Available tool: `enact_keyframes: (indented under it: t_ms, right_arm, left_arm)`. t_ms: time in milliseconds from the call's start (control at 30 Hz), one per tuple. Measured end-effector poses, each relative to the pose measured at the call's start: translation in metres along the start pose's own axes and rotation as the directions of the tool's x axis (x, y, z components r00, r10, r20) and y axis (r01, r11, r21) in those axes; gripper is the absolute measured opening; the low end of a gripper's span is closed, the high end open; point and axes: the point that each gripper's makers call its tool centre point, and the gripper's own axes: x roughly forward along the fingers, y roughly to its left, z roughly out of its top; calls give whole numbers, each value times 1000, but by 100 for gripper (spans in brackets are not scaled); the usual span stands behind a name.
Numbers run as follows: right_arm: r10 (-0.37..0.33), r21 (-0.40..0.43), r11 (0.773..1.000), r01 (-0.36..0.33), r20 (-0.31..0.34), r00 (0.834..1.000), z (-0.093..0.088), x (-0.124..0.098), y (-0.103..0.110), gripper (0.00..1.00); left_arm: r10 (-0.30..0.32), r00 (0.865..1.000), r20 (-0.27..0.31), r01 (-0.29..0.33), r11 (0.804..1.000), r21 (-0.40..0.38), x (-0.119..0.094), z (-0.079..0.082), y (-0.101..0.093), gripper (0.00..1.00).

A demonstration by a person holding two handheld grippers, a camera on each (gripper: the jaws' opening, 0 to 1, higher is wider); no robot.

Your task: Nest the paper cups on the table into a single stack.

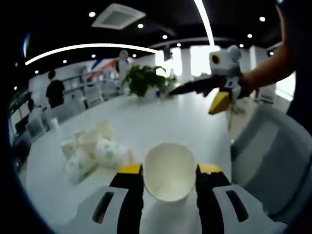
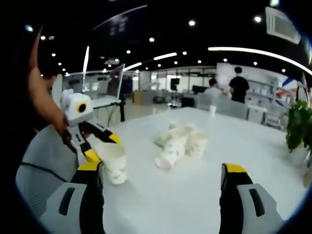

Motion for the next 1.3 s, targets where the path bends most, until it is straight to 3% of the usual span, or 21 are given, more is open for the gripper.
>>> enact_keyframes:
  t_ms: [900,967,1100,1167,1300]
  right_arm:
    - [6,21,1000,-6,-27,1000,-13,3,7,99]
    - [8,20,1000,-7,-28,1000,-13,3,8,99]
    - [6,18,1000,-6,-45,999,-15,3,8,99]
    - [7,21,1000,-6,-41,999,-12,3,9,100]
    - [-4,25,1000,5,-47,999,-6,3,5,100]
  left_arm:
    - [-28,998,-47,29,999,17,4,-28,-6,38]
    - [-28,998,-51,29,999,16,5,-28,-6,42]
    - [-11,997,-80,7,999,-47,5,-31,-2,60]
    - [16,999,-44,-19,997,-80,4,-23,5,71]
    - [47,998,-39,-52,991,-126,-3,-14,19,83]
